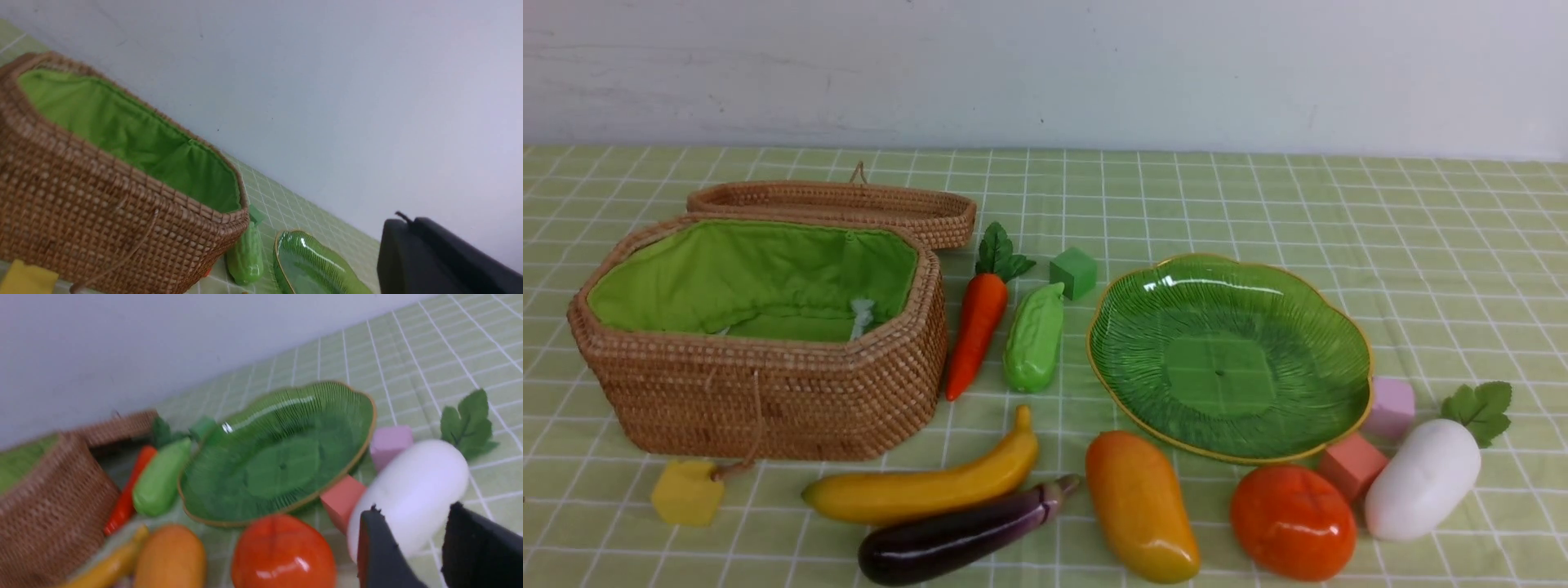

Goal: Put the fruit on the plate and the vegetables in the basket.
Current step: Use the left arm to grab an eggplant and put it into the left basket

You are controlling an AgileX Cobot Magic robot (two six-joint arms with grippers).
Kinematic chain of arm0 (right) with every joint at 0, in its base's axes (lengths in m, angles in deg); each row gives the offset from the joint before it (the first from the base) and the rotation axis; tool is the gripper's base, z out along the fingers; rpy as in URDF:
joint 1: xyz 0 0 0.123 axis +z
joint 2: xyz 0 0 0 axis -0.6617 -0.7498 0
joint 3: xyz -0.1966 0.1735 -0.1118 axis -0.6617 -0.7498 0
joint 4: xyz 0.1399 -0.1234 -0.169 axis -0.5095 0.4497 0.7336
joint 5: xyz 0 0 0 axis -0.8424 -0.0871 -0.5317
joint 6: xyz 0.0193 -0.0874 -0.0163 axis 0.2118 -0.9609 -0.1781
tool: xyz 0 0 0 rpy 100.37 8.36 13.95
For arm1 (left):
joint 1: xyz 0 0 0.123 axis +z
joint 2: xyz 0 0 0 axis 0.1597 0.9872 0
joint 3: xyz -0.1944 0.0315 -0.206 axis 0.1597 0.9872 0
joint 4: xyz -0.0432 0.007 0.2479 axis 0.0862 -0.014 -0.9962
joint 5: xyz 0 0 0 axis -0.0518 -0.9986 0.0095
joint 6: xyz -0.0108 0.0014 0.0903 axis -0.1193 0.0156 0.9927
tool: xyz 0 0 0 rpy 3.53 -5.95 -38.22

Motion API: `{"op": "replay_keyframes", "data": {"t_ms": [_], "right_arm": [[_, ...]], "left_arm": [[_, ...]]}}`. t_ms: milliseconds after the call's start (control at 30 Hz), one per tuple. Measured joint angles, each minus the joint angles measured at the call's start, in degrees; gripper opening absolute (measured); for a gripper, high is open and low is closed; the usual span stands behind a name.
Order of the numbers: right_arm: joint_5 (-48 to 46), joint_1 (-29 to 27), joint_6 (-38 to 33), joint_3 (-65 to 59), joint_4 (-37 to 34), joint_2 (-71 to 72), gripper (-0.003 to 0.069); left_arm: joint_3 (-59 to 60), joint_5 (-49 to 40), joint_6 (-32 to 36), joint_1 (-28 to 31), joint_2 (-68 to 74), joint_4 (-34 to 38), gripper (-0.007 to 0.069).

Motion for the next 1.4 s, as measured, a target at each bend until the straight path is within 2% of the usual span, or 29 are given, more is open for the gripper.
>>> {"op": "replay_keyframes", "data": {"t_ms": [100,233,267,333,367,500,533,700,833,1167,1400], "right_arm": [[2.4,0.0,0.9,0.1,-4.2,0.0,0.0218],[-5.6,0.0,0.9,4.9,-7.1,-0.1,0.0144],[-7.0,0.0,0.5,5.8,-7.1,-0.1,0.0135],[-13.6,0.0,-1.6,10.1,-7.1,-1.4,0.0099],[-20.2,0.0,-4.7,15.0,-7.1,-3.7,0.0066],[-34.3,0.0,-11.8,26.2,-7.1,-10.4,0.0025],[-40.2,0.0,-14.7,31.2,-6.9,-13.9,0.002],[-53.0,0.0,-20.6,45.1,-5.0,-23.1,0.0022],[-59.3,0.0,-22.1,52.2,-3.0,-28.3,0.0027],[-62.1,0.0,-24.1,54.2,-2.4,-30.4,0.0043],[-60.6,0.0,-25.8,52.5,-2.7,-27.6,0.0042]], "left_arm": [[-4.2,-4.9,3.7,0.0,5.0,-0.6,-0.0013],[-10.6,-12.9,13.1,0.0,15.5,-0.9,-0.0013],[-11.0,-13.4,13.1,0.0,16.1,-0.8,-0.0013],[-14.8,-18.2,18.6,-0.1,21.5,0.0,-0.0013],[-17.3,-20.9,22.3,-0.9,25.0,1.1,-0.0013],[-22.2,-24.4,27.5,-6.0,32.3,2.6,-0.0013],[-24.2,-25.4,28.8,-9.1,35.9,2.0,-0.0013],[-30.8,-31.3,28.4,-16.7,46.3,-4.7,-0.0013],[-35.7,-34.6,26.5,-19.7,54.6,-9.3,-0.0013],[-37.6,-34.7,27.3,-20.7,64.3,-13.2,-0.0013],[-37.6,-32.4,28.9,-20.7,68.0,-15.2,-0.0013]]}}
